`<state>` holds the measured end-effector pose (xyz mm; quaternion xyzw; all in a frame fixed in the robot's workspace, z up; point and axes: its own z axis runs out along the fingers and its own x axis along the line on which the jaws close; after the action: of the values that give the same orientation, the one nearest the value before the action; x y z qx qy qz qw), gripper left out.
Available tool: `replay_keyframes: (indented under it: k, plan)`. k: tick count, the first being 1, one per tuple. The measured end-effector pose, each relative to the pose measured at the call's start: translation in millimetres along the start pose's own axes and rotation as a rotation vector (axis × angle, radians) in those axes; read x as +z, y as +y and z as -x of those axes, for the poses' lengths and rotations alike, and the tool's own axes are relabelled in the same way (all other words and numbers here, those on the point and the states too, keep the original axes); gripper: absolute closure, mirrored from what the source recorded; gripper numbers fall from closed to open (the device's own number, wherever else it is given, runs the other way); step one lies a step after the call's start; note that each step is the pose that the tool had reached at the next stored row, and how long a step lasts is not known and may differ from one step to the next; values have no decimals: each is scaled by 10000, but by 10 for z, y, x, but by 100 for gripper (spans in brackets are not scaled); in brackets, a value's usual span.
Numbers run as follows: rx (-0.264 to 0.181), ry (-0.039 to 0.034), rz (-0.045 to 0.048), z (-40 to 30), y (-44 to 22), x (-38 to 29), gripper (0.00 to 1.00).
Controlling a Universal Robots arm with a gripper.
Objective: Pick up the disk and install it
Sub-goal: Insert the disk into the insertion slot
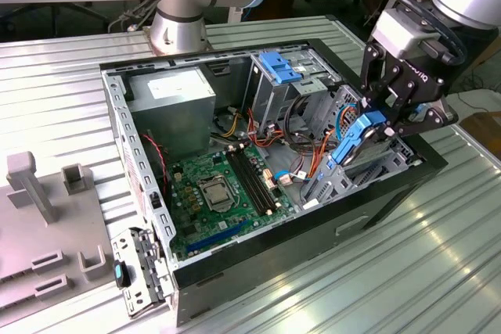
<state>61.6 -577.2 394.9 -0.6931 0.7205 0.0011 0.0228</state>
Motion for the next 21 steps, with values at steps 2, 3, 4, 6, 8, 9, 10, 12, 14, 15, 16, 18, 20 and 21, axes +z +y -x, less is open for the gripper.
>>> replay_keyframes:
  k: [2,3,4,6,8,9,10,12,14,15,16,18,20,21]
  plan:
    - [0,-1,0,0,0,11,63]
    - [1,0,0,0,1,16,63]
    - [0,0,0,-1,1,24,63]
    - [0,0,0,-1,1,40,63]
    - [0,1,0,-2,2,53,63]
    - [0,1,0,-2,2,58,63]
    - [0,0,0,-2,2,63,63]
    - [0,1,0,-3,3,76,63]
    - [0,1,0,-3,3,90,63]
    - [1,2,0,-3,3,95,63]
    - [0,2,0,-3,3,99,63]
    - [0,0,0,-4,4,111,63]
    - [1,1,0,-4,4,122,63]
    - [0,2,0,-4,4,126,63]
